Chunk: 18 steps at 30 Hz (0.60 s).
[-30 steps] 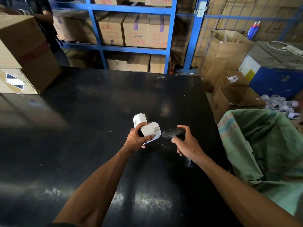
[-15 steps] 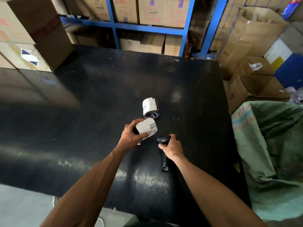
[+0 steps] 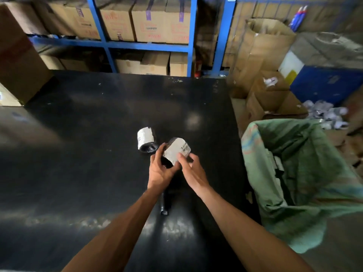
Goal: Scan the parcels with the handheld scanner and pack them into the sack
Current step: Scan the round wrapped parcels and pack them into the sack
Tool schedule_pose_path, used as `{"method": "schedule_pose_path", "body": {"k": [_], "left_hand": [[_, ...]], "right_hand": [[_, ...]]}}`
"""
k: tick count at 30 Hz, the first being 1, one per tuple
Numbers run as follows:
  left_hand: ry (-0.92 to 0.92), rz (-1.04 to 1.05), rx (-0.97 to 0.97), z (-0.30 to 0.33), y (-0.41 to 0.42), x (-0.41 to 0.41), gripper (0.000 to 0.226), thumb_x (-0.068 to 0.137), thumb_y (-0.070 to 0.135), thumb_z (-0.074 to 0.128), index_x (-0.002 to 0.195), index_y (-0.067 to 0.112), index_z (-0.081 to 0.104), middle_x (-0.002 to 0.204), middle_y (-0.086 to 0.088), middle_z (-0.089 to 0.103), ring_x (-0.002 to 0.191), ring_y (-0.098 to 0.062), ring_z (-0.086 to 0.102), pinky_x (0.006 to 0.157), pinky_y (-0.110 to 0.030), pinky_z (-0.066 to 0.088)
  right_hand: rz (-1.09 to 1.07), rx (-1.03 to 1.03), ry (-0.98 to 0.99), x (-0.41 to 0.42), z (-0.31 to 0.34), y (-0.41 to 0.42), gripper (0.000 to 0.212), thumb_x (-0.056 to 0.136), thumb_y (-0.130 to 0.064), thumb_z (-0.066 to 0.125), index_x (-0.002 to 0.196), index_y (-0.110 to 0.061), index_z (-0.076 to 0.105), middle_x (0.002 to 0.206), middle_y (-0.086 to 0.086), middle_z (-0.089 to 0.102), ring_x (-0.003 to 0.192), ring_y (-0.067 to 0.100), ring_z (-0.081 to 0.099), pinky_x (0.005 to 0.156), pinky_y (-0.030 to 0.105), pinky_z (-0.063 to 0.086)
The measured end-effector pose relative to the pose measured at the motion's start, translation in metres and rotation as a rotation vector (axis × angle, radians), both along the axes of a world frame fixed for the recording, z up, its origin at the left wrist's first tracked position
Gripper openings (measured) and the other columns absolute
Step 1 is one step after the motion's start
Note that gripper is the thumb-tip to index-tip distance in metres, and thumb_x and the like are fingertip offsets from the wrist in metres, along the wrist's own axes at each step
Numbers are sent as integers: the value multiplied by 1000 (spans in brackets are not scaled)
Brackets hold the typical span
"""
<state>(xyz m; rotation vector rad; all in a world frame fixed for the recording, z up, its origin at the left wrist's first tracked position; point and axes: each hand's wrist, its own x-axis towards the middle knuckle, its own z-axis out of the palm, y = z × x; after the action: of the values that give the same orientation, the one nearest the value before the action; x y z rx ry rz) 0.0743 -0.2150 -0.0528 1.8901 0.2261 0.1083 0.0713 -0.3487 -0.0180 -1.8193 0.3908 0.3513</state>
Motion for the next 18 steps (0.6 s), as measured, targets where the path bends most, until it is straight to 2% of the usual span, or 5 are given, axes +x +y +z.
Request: {"method": "schedule_pose_path", "body": {"k": [3,6,8,13,18], "left_hand": [[4,-171,-55,-4,-65,11,105,60,45,91,147,46,33,140,3,54,126,-10,57,105,-42,50],[16,-319,-9,1,-119,14,103,62,37,88,143,60,27,142,5,54,127,-6,55,107,-34,48],[37,-425,27,6,-154,18,105,67,31,85,142,67,21,148,7,47,132,-9,51,109,-38,47],[60,-553,195,16,-240,39,91,91,40,70,161,29,13,162,-2,22,146,-22,33,117,-45,35],[149,-546,406,9,-317,64,88,97,60,47,160,27,-4,161,-15,13,136,-46,42,107,-57,42]], "right_hand": [[-174,33,-59,10,11,-43,86,81,-65,68,153,-31,36,143,0,58,130,25,57,110,43,46],[-301,24,-91,20,18,-109,82,68,-60,76,139,-42,40,129,-3,63,120,26,64,100,45,55],[-356,-22,-133,20,27,-160,76,67,-53,77,133,-45,42,119,-6,63,108,21,66,92,39,57],[-444,-172,-176,27,37,-292,73,77,-33,78,137,-32,37,120,1,61,100,25,62,80,35,47],[-456,-264,10,33,3,-395,83,77,-28,80,145,-19,34,131,7,56,103,26,58,75,34,51]]}}
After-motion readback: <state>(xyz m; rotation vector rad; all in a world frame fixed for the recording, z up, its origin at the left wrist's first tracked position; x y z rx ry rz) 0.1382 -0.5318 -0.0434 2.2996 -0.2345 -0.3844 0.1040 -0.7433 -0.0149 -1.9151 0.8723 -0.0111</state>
